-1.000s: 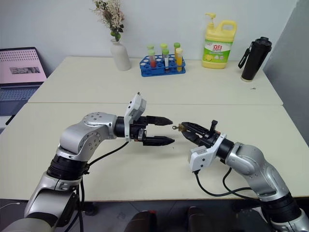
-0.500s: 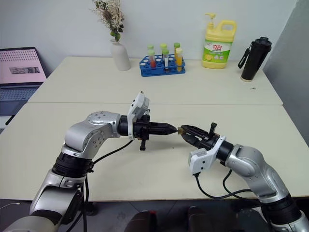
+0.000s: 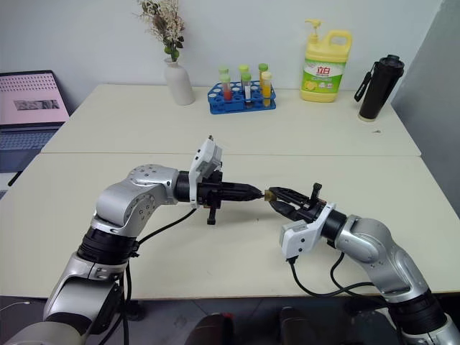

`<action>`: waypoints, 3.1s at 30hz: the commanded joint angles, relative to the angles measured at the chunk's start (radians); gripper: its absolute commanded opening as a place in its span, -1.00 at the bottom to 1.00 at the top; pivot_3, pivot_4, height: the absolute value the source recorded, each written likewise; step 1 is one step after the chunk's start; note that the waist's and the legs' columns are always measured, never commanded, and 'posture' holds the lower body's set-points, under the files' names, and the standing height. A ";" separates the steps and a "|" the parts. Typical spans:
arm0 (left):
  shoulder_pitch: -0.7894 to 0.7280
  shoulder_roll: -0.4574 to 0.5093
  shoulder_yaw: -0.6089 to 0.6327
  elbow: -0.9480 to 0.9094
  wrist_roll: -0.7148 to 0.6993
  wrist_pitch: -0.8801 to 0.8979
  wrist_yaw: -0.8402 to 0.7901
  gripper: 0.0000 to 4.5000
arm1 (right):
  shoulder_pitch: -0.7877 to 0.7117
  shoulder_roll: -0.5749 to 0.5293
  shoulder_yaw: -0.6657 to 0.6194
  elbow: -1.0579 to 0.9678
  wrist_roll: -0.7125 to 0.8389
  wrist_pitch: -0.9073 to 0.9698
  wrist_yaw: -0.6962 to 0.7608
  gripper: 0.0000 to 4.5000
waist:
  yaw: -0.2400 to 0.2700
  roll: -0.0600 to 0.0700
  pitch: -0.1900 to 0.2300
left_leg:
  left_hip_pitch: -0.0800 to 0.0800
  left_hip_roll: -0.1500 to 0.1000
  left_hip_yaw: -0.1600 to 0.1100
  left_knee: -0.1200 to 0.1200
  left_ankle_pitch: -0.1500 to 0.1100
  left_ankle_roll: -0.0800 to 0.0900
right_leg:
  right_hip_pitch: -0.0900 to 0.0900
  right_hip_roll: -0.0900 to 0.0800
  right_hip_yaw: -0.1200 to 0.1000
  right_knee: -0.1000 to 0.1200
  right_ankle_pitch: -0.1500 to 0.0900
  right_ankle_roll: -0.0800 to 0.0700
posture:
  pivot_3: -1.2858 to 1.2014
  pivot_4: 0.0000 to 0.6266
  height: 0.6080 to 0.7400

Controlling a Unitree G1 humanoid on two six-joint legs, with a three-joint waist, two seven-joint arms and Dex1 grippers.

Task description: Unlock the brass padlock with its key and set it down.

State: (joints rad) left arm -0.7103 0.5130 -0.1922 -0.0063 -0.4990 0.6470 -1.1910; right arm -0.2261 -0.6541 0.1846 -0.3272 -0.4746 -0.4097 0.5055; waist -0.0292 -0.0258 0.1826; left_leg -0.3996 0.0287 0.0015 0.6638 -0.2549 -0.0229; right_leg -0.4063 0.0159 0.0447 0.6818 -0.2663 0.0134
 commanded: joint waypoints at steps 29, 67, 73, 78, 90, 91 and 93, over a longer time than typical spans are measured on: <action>0.055 -0.037 -0.019 0.018 0.258 -0.774 -0.020 -1.00 | -0.044 0.020 -0.047 -0.013 0.030 -0.017 -0.038 -0.59 | 0.001 0.000 0.000 | 0.000 0.000 0.001 0.000 0.000 0.000 | 0.000 0.000 0.000 0.000 0.001 -0.001 | 0.03 -0.52 1.00; -0.022 -0.048 0.046 -0.124 -0.053 0.119 0.188 0.83 | -0.085 0.020 -0.017 0.010 0.033 -0.067 -0.020 -0.59 | 0.000 0.000 0.000 | 0.000 0.000 0.000 0.001 0.000 0.000 | 0.000 0.000 0.000 0.000 0.001 -0.001 | 0.03 -0.52 1.00; -0.023 -0.052 0.029 -0.122 -0.047 0.106 0.173 0.02 | -0.082 0.021 -0.016 0.004 0.033 -0.067 -0.016 -0.59 | 0.000 0.000 0.000 | 0.000 0.000 0.000 0.001 0.000 0.000 | 0.000 0.000 0.000 0.000 0.001 -0.001 | 0.03 -0.52 1.00; -0.018 -0.051 0.025 -0.124 -0.045 0.104 0.165 -0.71 | -0.079 0.022 -0.016 0.000 0.032 -0.067 -0.015 -0.59 | 0.001 0.000 0.000 | 0.000 0.000 0.000 0.001 0.000 0.000 | 0.000 0.000 0.000 0.000 0.001 -0.001 | 0.03 -0.52 1.00; -0.003 -0.046 0.009 -0.113 -0.018 0.071 0.144 -0.92 | -0.038 -0.003 -0.034 -0.021 0.106 -0.045 0.029 -0.59 | 0.001 0.000 0.000 | 0.000 0.000 0.000 0.001 0.000 0.000 | 0.000 0.000 0.001 0.000 0.001 -0.001 | 0.03 -0.52 1.00; -0.002 -0.046 0.007 -0.112 -0.017 0.066 0.142 -0.92 | -0.030 -0.007 -0.041 -0.027 0.120 -0.032 0.038 -0.27 | 0.001 0.000 0.000 | 0.000 0.000 0.000 0.001 0.000 0.000 | 0.000 0.000 0.000 0.000 0.001 -0.001 | 0.03 -0.52 1.00; -0.003 -0.048 0.004 -0.106 -0.018 0.060 0.135 -0.92 | -0.008 -0.016 -0.061 -0.039 0.147 0.001 0.054 0.02 | 0.001 0.000 0.000 | 0.000 0.000 -0.001 0.001 0.000 0.000 | 0.000 0.000 0.000 0.000 0.001 -0.001 | 0.03 -0.52 1.00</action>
State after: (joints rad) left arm -0.7062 0.4660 -0.1928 -0.1056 -0.5145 0.7310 -1.0427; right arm -0.2409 -0.6583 0.1724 -0.3227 -0.3684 -0.4326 0.5482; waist -0.0286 -0.0258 0.1826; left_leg -0.3995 0.0289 0.0009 0.6643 -0.2548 -0.0230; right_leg -0.4059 0.0154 0.0450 0.6823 -0.2655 0.0122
